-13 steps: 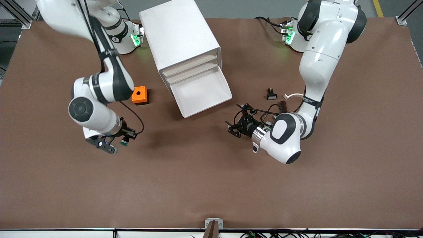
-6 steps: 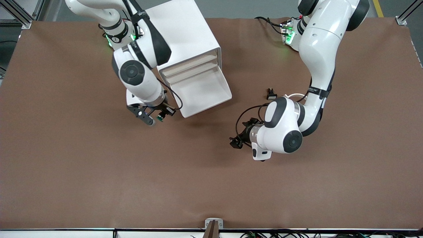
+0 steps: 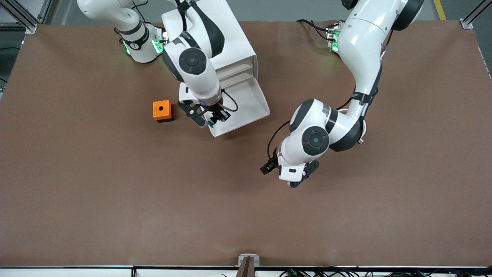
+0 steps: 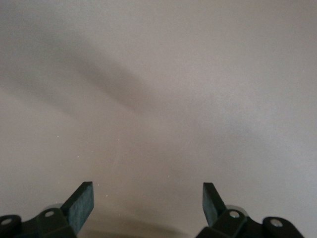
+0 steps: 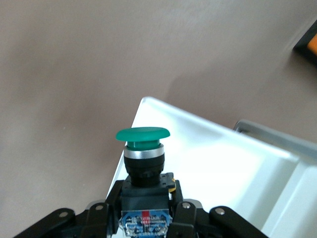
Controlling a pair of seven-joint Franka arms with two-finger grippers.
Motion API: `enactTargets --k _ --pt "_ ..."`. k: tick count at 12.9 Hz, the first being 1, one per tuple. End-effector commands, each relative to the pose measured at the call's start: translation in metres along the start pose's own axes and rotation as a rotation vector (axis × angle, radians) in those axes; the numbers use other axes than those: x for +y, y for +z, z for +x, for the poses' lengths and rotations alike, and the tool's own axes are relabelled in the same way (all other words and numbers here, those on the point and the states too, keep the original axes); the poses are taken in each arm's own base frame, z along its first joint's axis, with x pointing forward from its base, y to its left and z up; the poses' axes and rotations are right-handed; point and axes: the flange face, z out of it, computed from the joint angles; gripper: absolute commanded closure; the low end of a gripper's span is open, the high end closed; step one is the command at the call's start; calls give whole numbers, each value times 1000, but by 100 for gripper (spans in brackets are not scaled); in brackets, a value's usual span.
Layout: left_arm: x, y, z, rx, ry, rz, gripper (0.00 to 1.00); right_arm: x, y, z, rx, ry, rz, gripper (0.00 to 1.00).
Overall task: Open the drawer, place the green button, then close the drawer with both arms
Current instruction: 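Carry the green button over the open drawer with the right gripper, then lower the green button into the drawer and open the right gripper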
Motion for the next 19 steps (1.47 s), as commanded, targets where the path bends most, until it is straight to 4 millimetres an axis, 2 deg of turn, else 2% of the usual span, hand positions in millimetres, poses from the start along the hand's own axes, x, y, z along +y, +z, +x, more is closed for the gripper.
enactTargets --k 1,5,11,13,19 --pt "-2 -12 -16 82 59 -4 3 1 22 -26 4 62 16 100" --pt "0 -6 -33 136 135 26 1 -3 45 -56 11 104 16 100" --pt "3 0 -45 141 159 38 0 -2 55 -98 13 184 3 100" --pt "3 4 -45 139 158 42 0 -4 56 -106 13 205 1 100" --pt "3 6 -44 140 157 39 0 -18 80 -125 41 258 -5 100"
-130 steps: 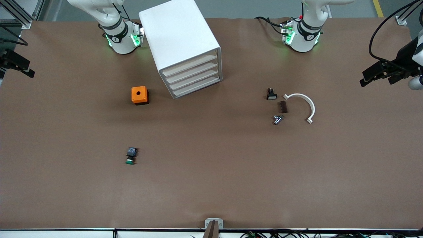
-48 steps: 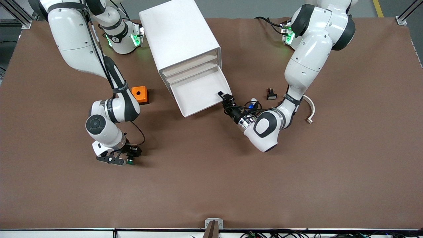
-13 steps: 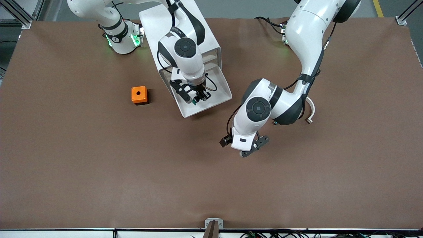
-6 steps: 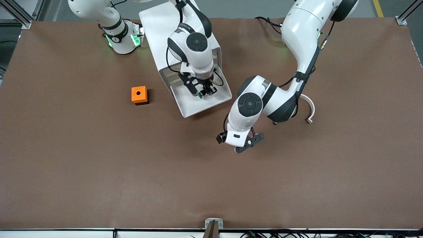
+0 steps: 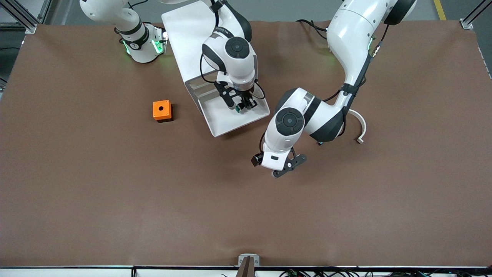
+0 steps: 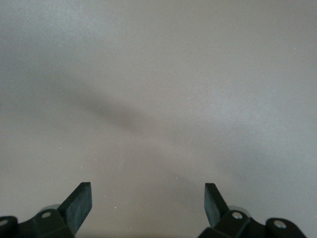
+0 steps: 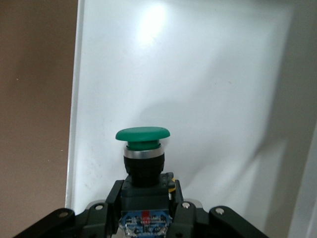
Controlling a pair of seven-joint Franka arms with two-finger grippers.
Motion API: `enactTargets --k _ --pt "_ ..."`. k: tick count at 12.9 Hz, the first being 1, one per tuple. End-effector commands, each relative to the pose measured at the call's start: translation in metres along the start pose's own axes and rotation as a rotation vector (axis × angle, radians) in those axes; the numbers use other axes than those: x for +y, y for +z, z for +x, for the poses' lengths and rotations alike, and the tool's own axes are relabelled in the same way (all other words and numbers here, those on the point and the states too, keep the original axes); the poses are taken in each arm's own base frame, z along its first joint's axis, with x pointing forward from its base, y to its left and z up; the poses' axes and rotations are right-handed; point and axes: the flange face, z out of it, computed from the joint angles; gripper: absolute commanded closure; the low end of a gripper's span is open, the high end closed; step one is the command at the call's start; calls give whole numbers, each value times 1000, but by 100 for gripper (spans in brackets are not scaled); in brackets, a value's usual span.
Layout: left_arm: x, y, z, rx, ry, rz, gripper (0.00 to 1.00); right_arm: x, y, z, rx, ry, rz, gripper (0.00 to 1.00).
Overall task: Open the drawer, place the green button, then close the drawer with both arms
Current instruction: 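Lower the green button into the drawer and open the right gripper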
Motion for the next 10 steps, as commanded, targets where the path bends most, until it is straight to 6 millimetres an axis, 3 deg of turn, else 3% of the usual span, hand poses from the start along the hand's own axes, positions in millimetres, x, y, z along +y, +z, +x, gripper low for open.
enactTargets --k 1,5,6,7,8,10 --pt "-2 -4 -2 24 22 -8 0 -7 5 -13 18 28 8 100" --pt "-1 -1 -1 28 22 -20 0 -4 8 -18 20 36 4 98" --pt "-1 0 -1 28 22 -18 0 -4 9 -17 23 36 0 78" --pt "-1 0 -1 28 22 -18 0 -4 9 -16 33 29 -6 36" --pt "-1 1 -1 27 21 -17 0 -3 9 -15 53 14 -11 0" --pt "-1 0 -2 27 24 -20 0 -12 1 -5 72 -3 -3 0"
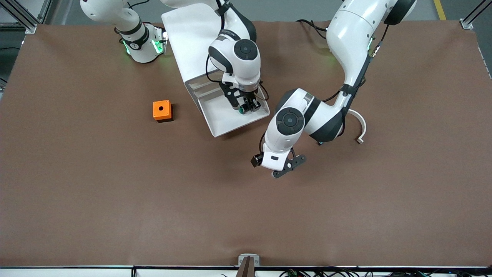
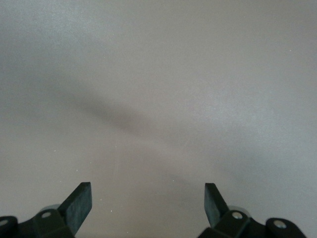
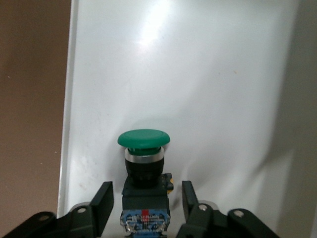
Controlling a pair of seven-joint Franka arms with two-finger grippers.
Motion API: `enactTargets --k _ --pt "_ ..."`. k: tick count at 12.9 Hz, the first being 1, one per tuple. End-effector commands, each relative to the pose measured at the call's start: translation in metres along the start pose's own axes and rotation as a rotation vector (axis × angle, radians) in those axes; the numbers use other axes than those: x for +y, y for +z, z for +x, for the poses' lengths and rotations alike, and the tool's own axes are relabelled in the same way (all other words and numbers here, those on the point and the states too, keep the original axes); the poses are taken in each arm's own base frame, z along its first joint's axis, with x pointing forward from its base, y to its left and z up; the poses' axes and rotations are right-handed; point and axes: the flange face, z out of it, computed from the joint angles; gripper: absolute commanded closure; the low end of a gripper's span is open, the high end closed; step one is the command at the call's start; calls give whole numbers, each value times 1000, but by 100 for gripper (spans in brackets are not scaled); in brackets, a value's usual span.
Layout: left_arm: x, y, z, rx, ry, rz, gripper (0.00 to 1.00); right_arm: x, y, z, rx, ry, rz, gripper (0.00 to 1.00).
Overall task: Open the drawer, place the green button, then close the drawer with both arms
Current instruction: 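Lower the green button into the drawer and open the right gripper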
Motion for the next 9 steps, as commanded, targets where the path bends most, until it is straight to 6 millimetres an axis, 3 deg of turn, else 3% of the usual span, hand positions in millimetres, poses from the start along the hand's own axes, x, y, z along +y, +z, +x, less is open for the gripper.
enactTargets --k 1,5,7,9 --pt "-1 -3 -3 19 25 -2 0 -19 -19 19 31 -13 -5 0" --pt "-4 4 -7 13 29 11 0 -60 -75 88 26 -199 -44 0" --pt "-3 9 -16 10 42 16 0 -69 -102 128 18 -332 -65 0" --pt "-1 20 -33 5 65 24 0 -69 -132 184 1 -430 -82 0"
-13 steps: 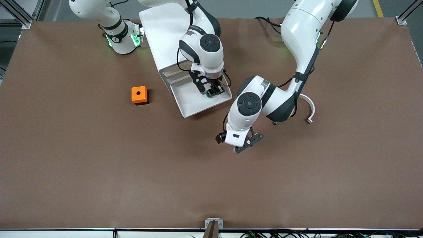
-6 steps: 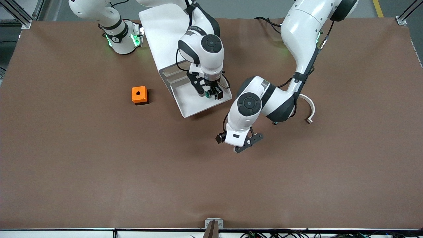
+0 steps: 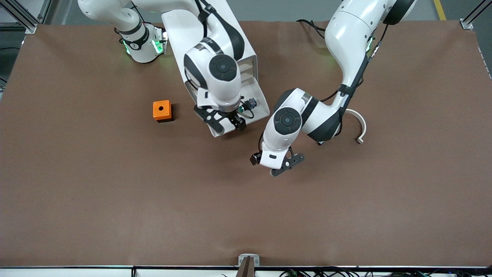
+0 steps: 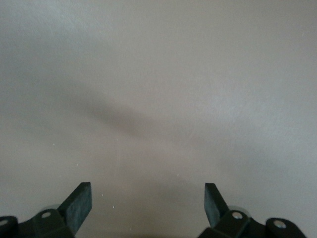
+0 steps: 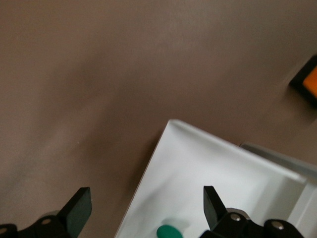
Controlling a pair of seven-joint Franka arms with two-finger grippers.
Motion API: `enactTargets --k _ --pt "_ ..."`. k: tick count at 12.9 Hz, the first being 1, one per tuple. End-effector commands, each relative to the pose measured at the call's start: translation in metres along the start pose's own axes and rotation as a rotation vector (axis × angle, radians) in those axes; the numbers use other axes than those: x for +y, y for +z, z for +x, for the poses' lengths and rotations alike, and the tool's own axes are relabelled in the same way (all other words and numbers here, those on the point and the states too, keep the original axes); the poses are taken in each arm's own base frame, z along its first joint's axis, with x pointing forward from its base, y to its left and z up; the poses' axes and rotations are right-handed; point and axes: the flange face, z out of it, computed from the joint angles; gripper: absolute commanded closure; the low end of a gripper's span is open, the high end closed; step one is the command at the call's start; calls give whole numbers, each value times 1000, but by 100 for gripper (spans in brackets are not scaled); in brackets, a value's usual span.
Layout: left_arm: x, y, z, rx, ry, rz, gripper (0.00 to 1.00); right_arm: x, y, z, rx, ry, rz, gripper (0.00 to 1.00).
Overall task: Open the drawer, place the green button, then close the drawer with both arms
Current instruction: 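Withdraw the right gripper while the left gripper reaches the drawer front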
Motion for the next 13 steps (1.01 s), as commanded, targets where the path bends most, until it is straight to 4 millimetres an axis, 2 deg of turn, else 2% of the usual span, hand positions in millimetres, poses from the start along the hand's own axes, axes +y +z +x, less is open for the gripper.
enactTargets --k 1,3,5,9,12,13 --pt "1 11 -26 17 55 11 0 29 -37 53 -24 -144 -21 0" --pt "1 22 -40 9 75 27 0 56 -55 103 -45 -231 -33 0" --pt "3 33 -63 4 89 35 0 85 -73 147 -66 -318 -33 0" --pt "13 46 -105 -7 125 52 0 156 -102 229 -118 -475 -33 0" --pt "18 55 -134 -19 143 62 0 210 -104 293 -138 -596 -10 0" --pt "19 60 -142 -23 133 69 0 223 -106 306 -137 -633 -2 0"
